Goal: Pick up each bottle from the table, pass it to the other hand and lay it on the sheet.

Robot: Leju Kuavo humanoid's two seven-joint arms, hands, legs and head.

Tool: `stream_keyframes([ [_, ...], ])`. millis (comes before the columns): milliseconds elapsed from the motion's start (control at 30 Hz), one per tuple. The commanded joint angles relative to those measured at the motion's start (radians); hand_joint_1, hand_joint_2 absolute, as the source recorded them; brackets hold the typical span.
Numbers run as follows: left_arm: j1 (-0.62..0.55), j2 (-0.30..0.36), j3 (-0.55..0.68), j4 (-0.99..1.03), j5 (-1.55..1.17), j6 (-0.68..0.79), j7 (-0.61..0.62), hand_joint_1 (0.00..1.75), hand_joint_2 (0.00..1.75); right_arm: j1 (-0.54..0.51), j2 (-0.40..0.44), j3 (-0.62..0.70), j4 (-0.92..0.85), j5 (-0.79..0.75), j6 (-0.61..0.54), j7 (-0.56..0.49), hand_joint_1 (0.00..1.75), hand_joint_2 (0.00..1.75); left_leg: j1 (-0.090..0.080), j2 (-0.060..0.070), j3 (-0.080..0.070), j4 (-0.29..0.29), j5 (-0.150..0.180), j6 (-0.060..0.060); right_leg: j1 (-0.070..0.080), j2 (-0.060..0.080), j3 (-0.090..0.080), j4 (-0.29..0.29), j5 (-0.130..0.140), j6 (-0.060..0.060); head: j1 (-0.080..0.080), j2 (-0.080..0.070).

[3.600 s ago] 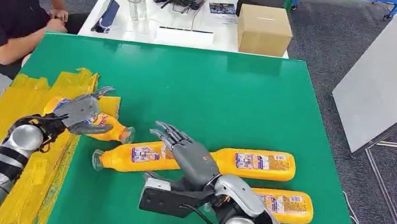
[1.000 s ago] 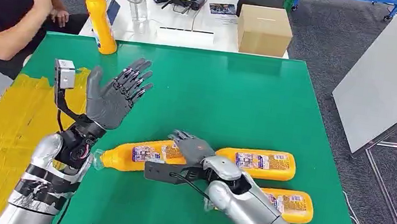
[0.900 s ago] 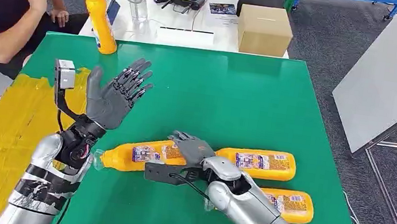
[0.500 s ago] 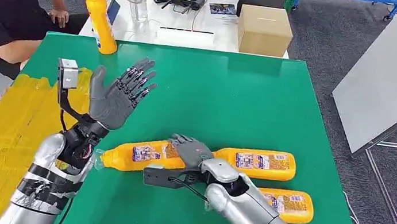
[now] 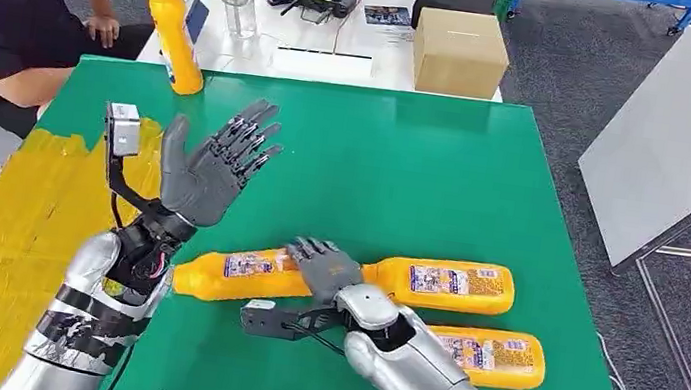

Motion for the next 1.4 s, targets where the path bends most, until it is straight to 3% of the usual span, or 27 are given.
stream_keyframes([
  [33,-0.026,-0.002,-0.011,0.046,-0.002,-0.005,0.003,0.00,0.00,-0.015,0.009,0.037,0.103,0.008,0.011,-0.009,0.00,1.75,0.002,-0.001,0.000,0.000,0.000,0.000,0.002,0.000,0.002,-0.002,0.001,-0.001,0.000,0.000],
  [867,-0.060,-0.018,-0.018,0.068,-0.003,0.006,0.008,0.00,0.00,-0.006,-0.015,0.009,0.070,-0.013,0.025,-0.011,0.03,1.75,0.001,-0.002,0.001,0.000,0.000,0.000,0.001,-0.002,0.002,-0.001,0.000,-0.001,0.000,0.000],
  [900,-0.062,-0.019,-0.018,0.070,-0.003,0.006,0.008,0.00,0.00,-0.005,-0.015,0.008,0.071,-0.015,0.024,-0.011,0.40,1.75,0.001,-0.003,0.001,0.000,0.000,0.000,0.001,-0.002,0.002,-0.001,0.000,-0.001,0.000,0.000],
  [933,-0.066,-0.020,-0.017,0.073,-0.003,0.007,0.008,0.00,0.00,-0.005,-0.015,0.005,0.072,-0.018,0.023,-0.012,1.43,1.75,0.001,-0.003,0.001,0.000,0.000,0.000,0.001,-0.002,0.002,-0.001,0.000,-0.001,0.000,0.000],
  [967,-0.070,-0.022,-0.017,0.076,-0.003,0.008,0.008,0.00,0.00,-0.006,-0.016,0.003,0.073,-0.020,0.022,-0.012,1.75,1.75,0.002,-0.003,0.000,0.000,0.000,-0.001,0.002,-0.003,0.002,-0.002,0.000,-0.001,0.000,0.000],
  [1400,-0.098,-0.036,-0.014,0.102,0.007,0.000,0.005,0.00,0.00,-0.002,-0.012,0.017,0.105,-0.004,0.013,-0.021,1.75,1.75,0.002,-0.003,0.001,0.000,0.001,0.000,0.002,-0.003,0.002,-0.002,0.000,-0.001,0.000,0.000],
])
